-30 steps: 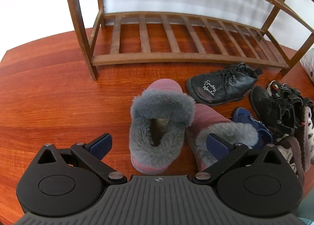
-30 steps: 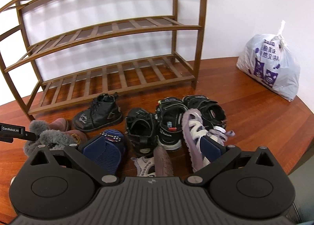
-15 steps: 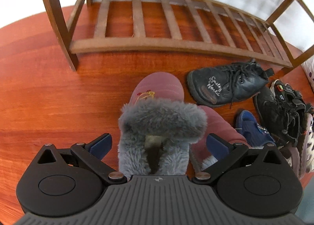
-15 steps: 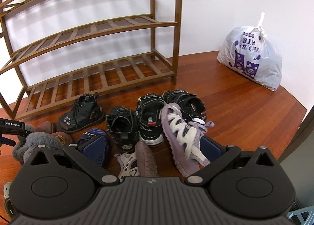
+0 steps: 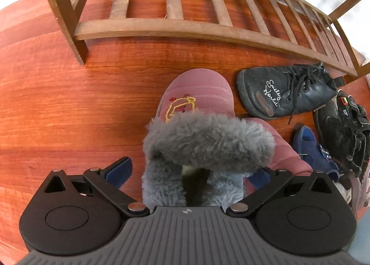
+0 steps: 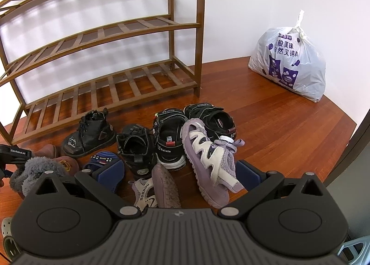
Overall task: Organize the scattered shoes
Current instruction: 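Lower the left gripper onto a grey-fur pink slipper and grasp it, then lift the pink slipper with the left gripper and set it on open table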
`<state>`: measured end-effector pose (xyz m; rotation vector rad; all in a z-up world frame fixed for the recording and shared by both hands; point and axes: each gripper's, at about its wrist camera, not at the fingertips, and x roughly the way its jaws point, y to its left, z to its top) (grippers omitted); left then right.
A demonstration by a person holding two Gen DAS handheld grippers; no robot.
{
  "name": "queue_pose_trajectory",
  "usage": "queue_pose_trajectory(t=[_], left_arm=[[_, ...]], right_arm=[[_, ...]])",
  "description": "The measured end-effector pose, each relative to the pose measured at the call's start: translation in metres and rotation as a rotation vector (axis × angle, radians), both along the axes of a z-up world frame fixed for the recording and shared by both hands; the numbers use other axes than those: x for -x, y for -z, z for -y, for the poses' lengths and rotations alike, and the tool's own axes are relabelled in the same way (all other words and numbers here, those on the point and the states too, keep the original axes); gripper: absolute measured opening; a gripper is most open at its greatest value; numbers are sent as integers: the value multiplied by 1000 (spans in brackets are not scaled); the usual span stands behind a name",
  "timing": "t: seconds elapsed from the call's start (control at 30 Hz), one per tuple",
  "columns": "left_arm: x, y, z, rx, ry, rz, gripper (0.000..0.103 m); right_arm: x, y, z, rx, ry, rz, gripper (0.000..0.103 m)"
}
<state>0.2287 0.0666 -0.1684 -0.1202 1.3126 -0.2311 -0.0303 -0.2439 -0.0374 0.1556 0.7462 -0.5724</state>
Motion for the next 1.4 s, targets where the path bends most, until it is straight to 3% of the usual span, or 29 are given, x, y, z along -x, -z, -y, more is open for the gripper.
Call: queue_pose_trajectory(t=[0.2, 0.47, 0.9, 1.4], left_arm=[[2, -1, -7, -17, -28, 18, 102], [8, 1, -1, -24, -32, 32, 76], [34, -40, -34, 49, -144, 81, 72], [124, -77, -105, 63, -312, 149, 71]], right_arm=[[1, 1, 2, -2, 0, -3, 103], [-8, 0, 1, -4, -1, -6, 103], [-16, 0, -5, -34, -72, 1, 103], [-39, 12, -59, -68, -297, -34, 103]])
